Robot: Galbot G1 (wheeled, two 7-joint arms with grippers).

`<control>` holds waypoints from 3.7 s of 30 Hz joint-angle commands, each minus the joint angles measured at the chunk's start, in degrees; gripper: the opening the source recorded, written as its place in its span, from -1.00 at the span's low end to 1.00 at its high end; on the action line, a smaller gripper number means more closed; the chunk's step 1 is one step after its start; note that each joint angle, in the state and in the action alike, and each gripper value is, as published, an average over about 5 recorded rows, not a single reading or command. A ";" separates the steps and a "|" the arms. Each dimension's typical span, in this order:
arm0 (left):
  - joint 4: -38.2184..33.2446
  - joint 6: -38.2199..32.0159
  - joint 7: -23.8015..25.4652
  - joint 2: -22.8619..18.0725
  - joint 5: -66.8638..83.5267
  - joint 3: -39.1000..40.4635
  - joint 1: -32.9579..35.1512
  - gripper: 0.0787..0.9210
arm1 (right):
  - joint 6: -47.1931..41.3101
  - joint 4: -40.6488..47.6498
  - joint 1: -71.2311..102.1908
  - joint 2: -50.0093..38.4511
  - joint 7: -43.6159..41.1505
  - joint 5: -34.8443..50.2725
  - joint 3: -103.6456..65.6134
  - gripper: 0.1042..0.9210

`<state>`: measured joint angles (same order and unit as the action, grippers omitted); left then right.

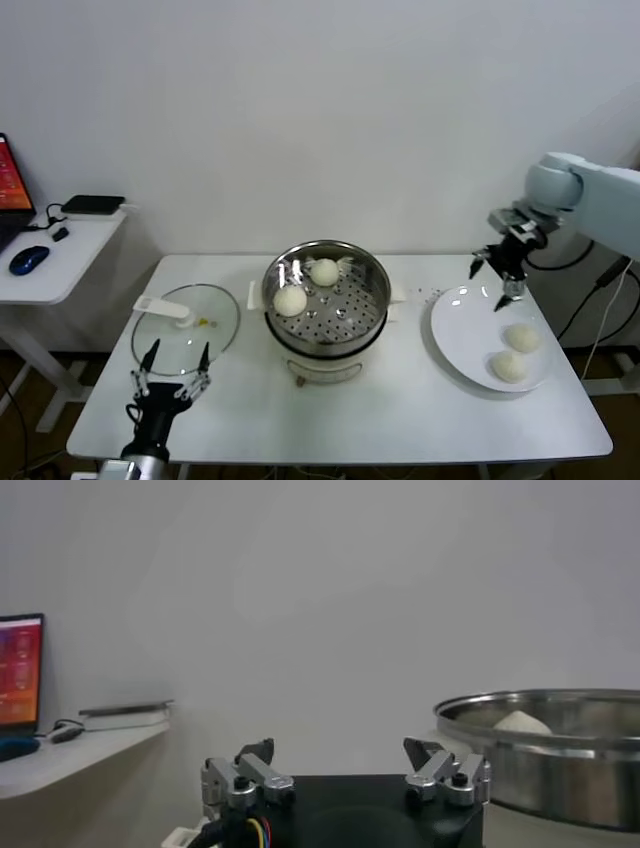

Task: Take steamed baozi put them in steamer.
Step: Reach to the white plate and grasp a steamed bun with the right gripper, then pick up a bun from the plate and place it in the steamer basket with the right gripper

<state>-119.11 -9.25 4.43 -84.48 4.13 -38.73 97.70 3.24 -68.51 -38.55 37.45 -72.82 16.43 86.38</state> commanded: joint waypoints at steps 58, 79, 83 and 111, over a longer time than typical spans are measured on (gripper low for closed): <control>1.85 -1.33 -0.25 -1.70 -1.26 0.02 1.30 0.77 | 0.85 10.20 36.20 -1.39 3.15 -20.50 -30.89 0.47; 1.15 -0.43 -0.35 -1.68 -1.90 0.05 0.83 0.77 | 18.49 -13.26 5.01 0.04 0.35 -27.47 -17.60 0.43; 1.01 -0.35 -0.34 -1.75 -2.14 0.16 0.81 0.77 | 21.64 -17.13 0.05 2.42 0.47 -27.42 -17.76 0.43; -0.03 -0.19 -0.38 -0.81 -2.23 -0.61 2.09 0.77 | 22.30 -18.76 5.55 31.98 1.44 -31.83 -20.29 0.43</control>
<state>-119.18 -9.52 4.03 -85.60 1.92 -39.21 99.62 25.62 -85.74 -38.03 59.45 -71.57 -13.46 65.60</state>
